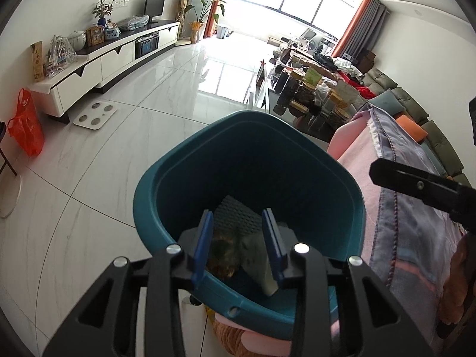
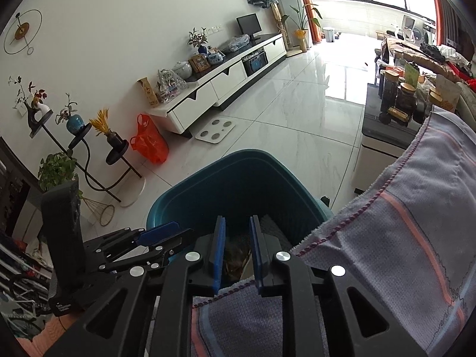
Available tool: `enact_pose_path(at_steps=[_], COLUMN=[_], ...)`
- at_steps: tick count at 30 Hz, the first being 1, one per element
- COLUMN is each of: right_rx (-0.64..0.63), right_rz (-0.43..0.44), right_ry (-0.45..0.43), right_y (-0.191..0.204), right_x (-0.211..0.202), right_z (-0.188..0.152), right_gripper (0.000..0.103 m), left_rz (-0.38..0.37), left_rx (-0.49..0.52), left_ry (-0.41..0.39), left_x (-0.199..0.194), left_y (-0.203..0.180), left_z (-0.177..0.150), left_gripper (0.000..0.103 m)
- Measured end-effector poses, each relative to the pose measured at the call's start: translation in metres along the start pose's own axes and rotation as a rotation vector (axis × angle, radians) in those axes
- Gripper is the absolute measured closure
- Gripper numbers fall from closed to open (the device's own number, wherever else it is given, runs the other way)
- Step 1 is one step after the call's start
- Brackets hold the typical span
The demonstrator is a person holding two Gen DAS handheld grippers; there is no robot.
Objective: Collect trash
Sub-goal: 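Carry the wrapper and cup to the teal bin and open both grippers, then grasp the green plastic wrapper with the left gripper while the right gripper grasps a foam net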
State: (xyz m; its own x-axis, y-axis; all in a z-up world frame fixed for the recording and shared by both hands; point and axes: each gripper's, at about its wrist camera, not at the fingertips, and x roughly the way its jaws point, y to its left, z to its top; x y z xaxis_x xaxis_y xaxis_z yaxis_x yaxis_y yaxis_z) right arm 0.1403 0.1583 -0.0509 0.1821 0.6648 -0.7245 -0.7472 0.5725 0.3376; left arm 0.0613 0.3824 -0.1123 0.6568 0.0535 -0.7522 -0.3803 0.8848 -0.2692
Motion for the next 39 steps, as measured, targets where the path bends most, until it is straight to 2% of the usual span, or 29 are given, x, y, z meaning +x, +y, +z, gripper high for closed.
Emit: enact_pose_path(at_steps=[5, 8, 13, 15, 18, 23, 25, 27, 30, 36, 39], right_rx=[0.014, 0.015, -0.004, -0.006, 0.012, 0.081, 0.109, 0.138, 0.177, 0.257, 0.316], right_rz=[0.002, 0.007, -0.026, -0.049, -0.084, -0.151, -0.190, -0.230, -0.291, -0.417, -0.475], right_ry=[-0.034, -0.076, -0.157, -0.183, -0.211, -0.246, -0.267, -0.286, -0.311, -0.361, -0.386], right_y=[-0.005, -0.008, -0.012, -0.016, -0.026, -0.058, -0.070, -0.084, -0.099, -0.133, -0.152], right_x=[-0.019, -0.038, -0.081, -0.097, -0.120, -0.162, -0.181, -0.200, -0.228, -0.283, -0.306], right_z=[-0.006, -0.010, -0.027, -0.036, -0.054, -0.086, -0.099, -0.110, -0.129, -0.172, -0.192], right_gripper=[0.084, 0.078, 0.064, 0.059, 0.058, 0.054, 0.046, 0.043, 0.043, 0.043, 0.043], left_rz=[-0.007, -0.029, -0.096, -0.130, -0.204, -0.332, -0.382, -0.432, -0.490, -0.655, -0.715], left_rx=[0.019, 0.052, 0.148, 0.181, 0.239, 0.338, 0.382, 0.423, 0.495, 0.634, 0.683], left_ry=[-0.036, -0.084, -0.178, -0.200, -0.212, -0.191, -0.168, -0.138, -0.100, -0.019, 0.024], left_x=[-0.010, -0.027, -0.063, -0.073, -0.085, -0.094, -0.093, -0.090, -0.087, -0.086, -0.086], left_y=[-0.008, -0.020, -0.054, -0.071, -0.101, -0.155, -0.182, -0.205, -0.234, -0.302, -0.320], left_z=[-0.005, -0.007, -0.016, -0.021, -0.031, -0.053, -0.066, -0.077, -0.095, -0.130, -0.142], left_gripper=[0.062, 0.055, 0.041, 0.038, 0.038, 0.033, 0.030, 0.030, 0.030, 0.030, 0.030])
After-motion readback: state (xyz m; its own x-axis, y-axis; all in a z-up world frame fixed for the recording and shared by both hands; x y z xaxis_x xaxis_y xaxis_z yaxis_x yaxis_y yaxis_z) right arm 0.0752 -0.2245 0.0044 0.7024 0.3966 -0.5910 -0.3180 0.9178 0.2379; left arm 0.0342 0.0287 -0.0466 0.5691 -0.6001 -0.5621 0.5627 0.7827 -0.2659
